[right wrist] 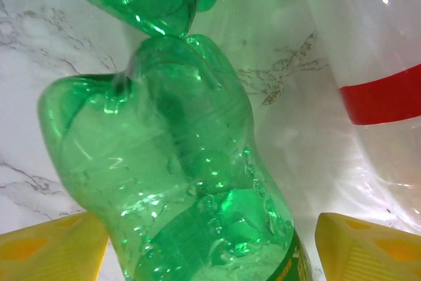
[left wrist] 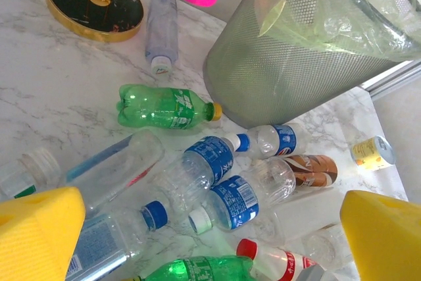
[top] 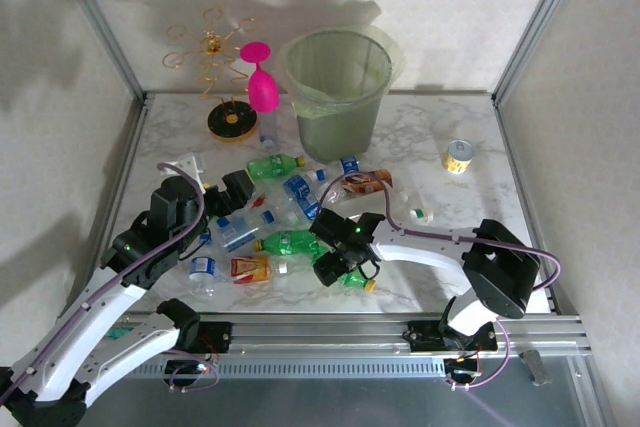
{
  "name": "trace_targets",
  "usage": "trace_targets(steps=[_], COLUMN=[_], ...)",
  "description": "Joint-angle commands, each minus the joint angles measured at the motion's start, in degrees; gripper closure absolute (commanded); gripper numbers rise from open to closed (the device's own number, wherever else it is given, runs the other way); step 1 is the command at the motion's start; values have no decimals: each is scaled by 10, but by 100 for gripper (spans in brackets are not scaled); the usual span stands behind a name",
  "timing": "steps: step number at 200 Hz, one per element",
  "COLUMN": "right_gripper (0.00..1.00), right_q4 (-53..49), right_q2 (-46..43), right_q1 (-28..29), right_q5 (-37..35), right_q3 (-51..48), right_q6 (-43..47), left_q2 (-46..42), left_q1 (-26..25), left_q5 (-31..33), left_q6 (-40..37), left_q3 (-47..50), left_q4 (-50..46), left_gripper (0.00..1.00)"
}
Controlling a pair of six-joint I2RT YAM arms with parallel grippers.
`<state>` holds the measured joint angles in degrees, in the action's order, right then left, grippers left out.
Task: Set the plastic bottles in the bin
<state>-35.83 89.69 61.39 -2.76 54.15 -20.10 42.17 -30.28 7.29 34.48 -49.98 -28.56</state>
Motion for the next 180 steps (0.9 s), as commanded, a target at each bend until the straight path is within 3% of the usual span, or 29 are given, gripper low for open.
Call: trace_targets(steps=[1,49,91,123,180], right_gripper=[19,32,37,50,55], right_q4=[5,21,24,19,-14], right_q2=[7,15,14,9,-57], right_q1=[2,7,16,20,21], right_q5=[14,30,41,38,41], right_q3=[-10,-24,-29,-25,-4], right_q6=[11,14,19,21,20], left_q2=[5,16,16,24,30], left_q1=[-1,-1,0,-1,-1], left_q5=[-15,-28,-27,-46,-58], left_q6=[-10,-12,-13,-18,-22], left_q3=[-3,-11,-17,-25,-53], left_q4=[5,10,9,13,6], left_gripper=[1,1,1,2,2])
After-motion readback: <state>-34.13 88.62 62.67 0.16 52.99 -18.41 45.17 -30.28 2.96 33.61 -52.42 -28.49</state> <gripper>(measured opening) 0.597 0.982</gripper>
